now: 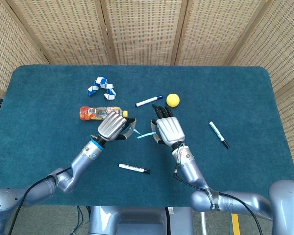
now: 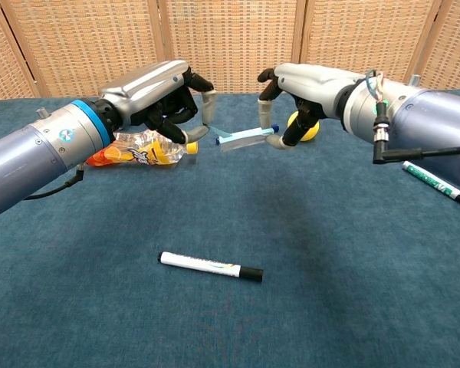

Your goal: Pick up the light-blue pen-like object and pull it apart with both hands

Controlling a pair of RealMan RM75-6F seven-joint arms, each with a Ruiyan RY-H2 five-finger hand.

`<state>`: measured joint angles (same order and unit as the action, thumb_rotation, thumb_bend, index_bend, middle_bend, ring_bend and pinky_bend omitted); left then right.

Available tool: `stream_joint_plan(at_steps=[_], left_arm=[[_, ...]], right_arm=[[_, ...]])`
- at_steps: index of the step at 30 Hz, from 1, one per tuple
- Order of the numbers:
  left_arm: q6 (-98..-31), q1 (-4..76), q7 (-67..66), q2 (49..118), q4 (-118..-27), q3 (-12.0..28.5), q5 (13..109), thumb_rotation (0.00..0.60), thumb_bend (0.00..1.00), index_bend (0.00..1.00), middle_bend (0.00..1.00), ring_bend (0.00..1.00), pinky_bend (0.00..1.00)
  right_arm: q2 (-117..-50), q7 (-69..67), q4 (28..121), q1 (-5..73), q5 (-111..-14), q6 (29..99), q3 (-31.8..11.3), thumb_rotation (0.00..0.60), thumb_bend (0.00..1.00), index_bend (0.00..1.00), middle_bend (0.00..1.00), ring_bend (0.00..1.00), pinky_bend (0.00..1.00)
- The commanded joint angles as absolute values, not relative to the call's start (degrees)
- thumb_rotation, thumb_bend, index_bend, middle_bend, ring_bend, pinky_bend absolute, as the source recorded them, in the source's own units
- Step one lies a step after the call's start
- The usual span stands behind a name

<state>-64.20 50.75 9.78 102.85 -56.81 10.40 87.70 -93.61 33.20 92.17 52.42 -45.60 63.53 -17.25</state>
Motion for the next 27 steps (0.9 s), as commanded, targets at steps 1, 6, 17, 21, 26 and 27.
stream_joint_plan(at_steps=[1,6,17,21,26,27], left_arm=[[-64.2,50.8,9.5,102.9,-56.7,10.4,87.5,0.6,0.48,0.66,0.96,1.0,0.94],[-64.5,50.8,9.1,103.1,-56.3,10.2,87.5,0.6,0.57,0.68,0.96,1.0,0.94],[-65.0,49.3,8.1,102.7,-53.6,9.9,85.8,0.6,0.65,0.74,0.96,1.0,0.94],[-65.1,47.5,9.8,101.6,-51.2,9.2,85.0,0.6,0.67,0.75,0.96,1.0,0.94],[-65.6,45.4,13.1,99.9,-47.5,8.1,84.8,0.6,0.65,0.75,0.95,1.0,0.94],[-65.9,44.9,13.7,99.5,-46.9,7.7,85.0,0.6,0.6,0.75,0.93,0.99,0.94]], right_arm=[[-93.6,33.1,92.1,52.4,-45.6,63.5,-17.2,0.6,0.57,0.63,0.02,0.0,0.0],[-93.5,32.8,91.9,52.3,-45.7,63.3,-17.1,0.6,0.57,0.63,0.02,0.0,0.0],[-92.6,31.6,90.5,51.6,-46.3,63.0,-16.7,0.6,0.57,0.63,0.02,0.0,0.0],[-92.4,30.8,89.1,51.3,-46.0,62.3,-16.6,0.6,0.57,0.63,0.02,0.0,0.0],[-92.4,29.9,86.7,50.9,-46.1,61.5,-16.2,0.6,0.57,0.63,0.02,0.0,0.0],[-92.4,29.7,86.2,50.8,-46.0,61.4,-16.2,0.6,0.57,0.63,0.02,0.0,0.0]])
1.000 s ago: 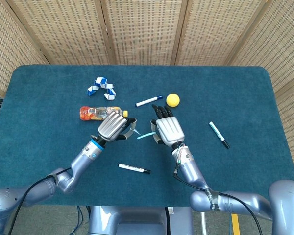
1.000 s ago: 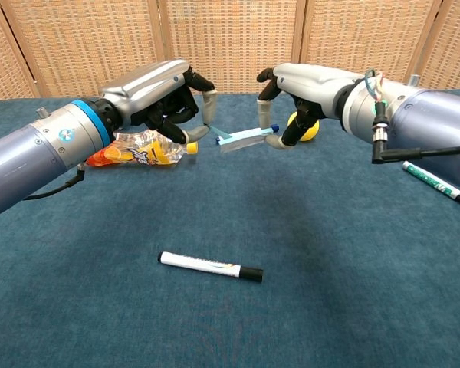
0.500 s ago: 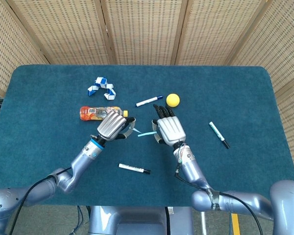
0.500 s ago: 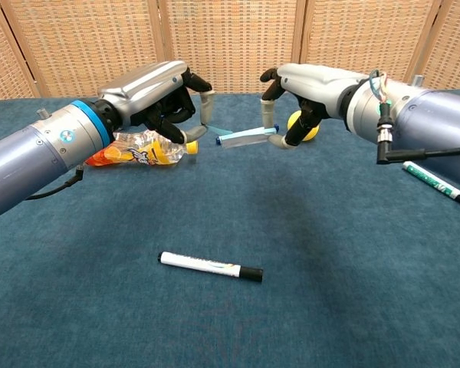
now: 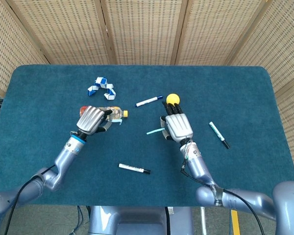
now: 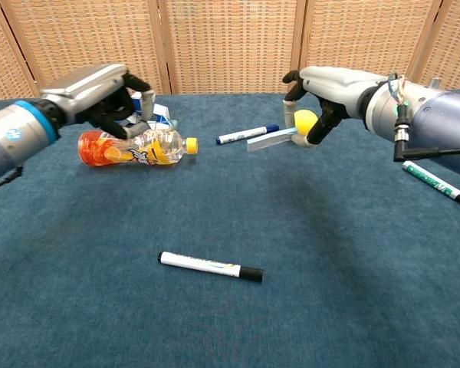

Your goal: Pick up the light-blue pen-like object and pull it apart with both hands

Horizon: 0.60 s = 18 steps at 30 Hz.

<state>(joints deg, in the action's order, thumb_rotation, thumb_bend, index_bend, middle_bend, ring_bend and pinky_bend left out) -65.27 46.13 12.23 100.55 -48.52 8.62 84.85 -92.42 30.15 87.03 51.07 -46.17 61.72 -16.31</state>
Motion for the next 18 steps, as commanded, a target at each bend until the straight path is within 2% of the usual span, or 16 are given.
stream_joint_plan(at_steps=[1,2,3,4,5,6,7,8,9,13,18], left_arm=[[-66.4,44.3,14.8,99.0,-46.2,7.1,85.5,0.6,0.52,0.73,0.88,0.96,0.92],[-66.8,44.0,15.4,98.6,-45.8,6.7,85.9,0.6,0.35,0.64,0.73,0.84,0.85],[-67.0,43.7,15.8,98.1,-45.5,6.1,86.4,0.6,0.22,0.55,0.58,0.71,0.76],[-66.4,43.4,15.0,96.8,-45.0,4.7,87.4,0.6,0.09,0.41,0.37,0.51,0.63],[-64.6,43.1,12.1,95.4,-45.1,3.5,87.6,0.6,0.02,0.25,0.16,0.3,0.48],[-63.4,42.8,9.1,94.0,-46.5,3.1,87.2,0.6,0.0,0.17,0.07,0.19,0.39],[-63.2,42.4,6.5,92.7,-48.5,3.2,86.7,0.6,0.0,0.08,0.01,0.09,0.3],[-64.2,41.9,4.4,91.5,-50.7,3.6,86.4,0.6,0.0,0.04,0.0,0.03,0.24],[-65.1,41.2,3.0,90.4,-52.9,3.9,85.9,0.6,0.0,0.02,0.0,0.01,0.21],[-67.2,38.5,-1.5,85.6,-61.4,5.4,83.0,0.6,0.0,0.0,0.0,0.0,0.11],[-70.4,33.1,-5.8,80.2,-70.3,6.9,77.2,0.6,0.0,0.0,0.0,0.0,0.02]], right_arm=[[-92.5,29.4,85.6,50.8,-45.9,61.1,-16.2,0.6,0.56,0.63,0.02,0.0,0.0],[-92.6,29.2,85.3,50.7,-45.9,60.9,-16.2,0.6,0.5,0.6,0.02,0.0,0.0],[-92.6,29.0,84.8,50.7,-45.7,60.8,-16.2,0.6,0.34,0.52,0.02,0.0,0.0],[-92.8,28.5,84.1,50.6,-45.7,60.5,-16.3,0.6,0.23,0.43,0.01,0.0,0.0],[-92.9,28.0,83.6,50.5,-45.7,60.3,-16.3,0.6,0.07,0.28,0.01,0.0,0.0],[-92.8,27.5,83.3,50.3,-45.7,60.0,-16.4,0.6,0.0,0.14,0.0,0.0,0.0],[-92.6,26.9,83.3,50.1,-45.6,59.5,-16.5,0.6,0.0,0.08,0.0,0.0,0.0],[-92.1,26.4,83.3,50.0,-45.5,59.1,-16.6,0.6,0.0,0.02,0.0,0.0,0.0],[-91.6,25.9,83.6,49.9,-45.5,58.7,-16.7,0.6,0.0,0.0,0.0,0.0,0.0],[-88.7,22.3,86.2,48.2,-47.6,58.6,-17.4,0.6,0.0,0.0,0.0,0.0,0.0],[-85.5,16.7,87.2,44.3,-57.1,62.9,-15.3,0.6,0.0,0.0,0.0,0.0,0.0]])
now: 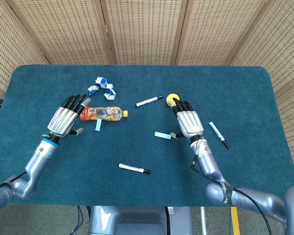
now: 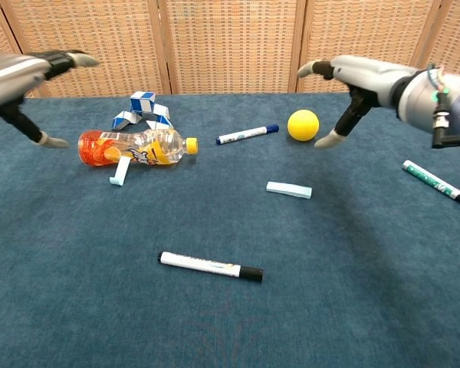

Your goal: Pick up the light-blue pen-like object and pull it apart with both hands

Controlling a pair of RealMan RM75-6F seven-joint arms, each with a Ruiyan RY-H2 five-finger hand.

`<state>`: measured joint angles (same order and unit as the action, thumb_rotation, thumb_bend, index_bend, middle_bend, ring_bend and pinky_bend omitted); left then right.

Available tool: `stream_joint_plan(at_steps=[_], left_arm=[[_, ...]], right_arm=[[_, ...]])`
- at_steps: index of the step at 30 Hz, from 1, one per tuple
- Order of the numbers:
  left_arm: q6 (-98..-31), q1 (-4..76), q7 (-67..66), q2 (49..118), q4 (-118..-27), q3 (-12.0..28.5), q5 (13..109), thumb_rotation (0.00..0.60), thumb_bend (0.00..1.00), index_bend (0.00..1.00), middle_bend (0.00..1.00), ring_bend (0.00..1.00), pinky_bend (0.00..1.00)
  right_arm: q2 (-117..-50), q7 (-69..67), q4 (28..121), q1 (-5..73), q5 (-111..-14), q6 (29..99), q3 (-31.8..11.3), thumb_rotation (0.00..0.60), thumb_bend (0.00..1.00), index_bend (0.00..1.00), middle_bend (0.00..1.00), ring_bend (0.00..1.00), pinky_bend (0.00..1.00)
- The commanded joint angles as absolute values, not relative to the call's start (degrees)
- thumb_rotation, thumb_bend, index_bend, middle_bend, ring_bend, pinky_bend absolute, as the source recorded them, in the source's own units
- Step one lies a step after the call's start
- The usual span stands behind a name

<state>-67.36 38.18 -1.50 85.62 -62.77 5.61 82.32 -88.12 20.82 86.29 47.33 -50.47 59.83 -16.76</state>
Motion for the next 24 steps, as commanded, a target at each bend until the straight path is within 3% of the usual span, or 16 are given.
stream_joint_plan(at_steps=[1,7,14,24], left_arm=[[-71.8,31.8,-6.3,79.3,-72.0,7.1,76.4,0.6,0.0,0.0,0.0,0.0,0.01],[-81.0,23.2,-1.6,74.6,-78.6,6.4,75.4,0.6,0.0,0.0,0.0,0.0,0.0],[-84.3,15.3,7.0,71.9,-80.2,3.9,74.1,0.6,0.0,0.0,0.0,0.0,0.0],[-90.5,8.1,8.0,69.2,-85.6,1.7,76.3,0.6,0.0,0.0,0.0,0.0,0.0]], right_arm=[[-84.8,15.4,86.8,43.5,-59.4,63.8,-14.6,0.6,0.0,0.0,0.0,0.0,0.0],[-80.7,5.9,81.4,38.3,-71.2,68.8,-10.0,0.6,0.0,0.0,0.0,0.0,0.0],[-81.7,-3.1,67.9,31.8,-78.9,76.2,-5.4,0.6,0.0,0.0,0.0,0.0,0.0],[-76.4,4.8,81.5,16.1,-77.1,91.1,-1.3,0.6,0.0,0.0,0.0,0.0,0.0]])
